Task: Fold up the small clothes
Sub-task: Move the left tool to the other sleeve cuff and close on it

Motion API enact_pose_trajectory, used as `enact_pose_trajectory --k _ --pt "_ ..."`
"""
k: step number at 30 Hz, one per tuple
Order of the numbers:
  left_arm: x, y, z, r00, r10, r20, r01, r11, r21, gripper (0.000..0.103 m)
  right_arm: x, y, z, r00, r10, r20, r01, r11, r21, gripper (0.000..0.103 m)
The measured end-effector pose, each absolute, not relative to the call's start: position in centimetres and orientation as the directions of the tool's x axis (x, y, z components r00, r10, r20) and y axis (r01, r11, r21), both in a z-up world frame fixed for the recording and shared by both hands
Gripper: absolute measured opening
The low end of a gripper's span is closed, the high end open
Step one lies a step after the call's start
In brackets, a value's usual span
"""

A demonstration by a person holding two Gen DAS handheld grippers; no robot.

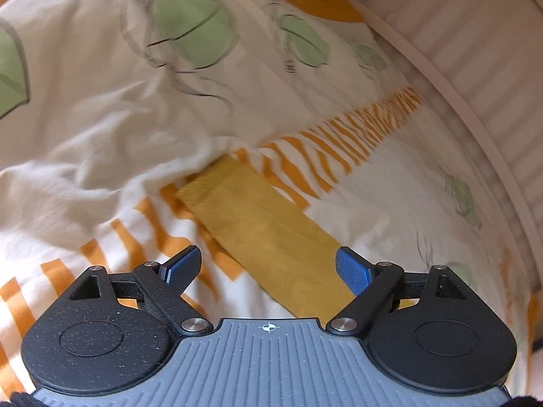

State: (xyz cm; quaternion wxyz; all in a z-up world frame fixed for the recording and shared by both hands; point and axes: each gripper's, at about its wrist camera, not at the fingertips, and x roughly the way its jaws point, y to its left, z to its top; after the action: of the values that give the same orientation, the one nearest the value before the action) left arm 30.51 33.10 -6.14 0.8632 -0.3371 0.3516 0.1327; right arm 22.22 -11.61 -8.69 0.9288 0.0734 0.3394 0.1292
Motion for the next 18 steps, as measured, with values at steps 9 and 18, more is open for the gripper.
enact_pose_trajectory --k 9,18 --pt "31.8 36.1 -9.8 0.735 -0.038 -0.677 -0.492 0.658 -0.57 0.086 22.2 -10.9 -9.4 0.723 0.311 -0.616 -0.243 0.95 0.195 0.096" --pt "32.6 36.6 -10.9 0.794 -0.049 -0.606 -0.441 0.639 -0.63 0.016 22.2 -10.3 -9.5 0.717 0.307 -0.627 -0.259 0.951 0.169 0.1"
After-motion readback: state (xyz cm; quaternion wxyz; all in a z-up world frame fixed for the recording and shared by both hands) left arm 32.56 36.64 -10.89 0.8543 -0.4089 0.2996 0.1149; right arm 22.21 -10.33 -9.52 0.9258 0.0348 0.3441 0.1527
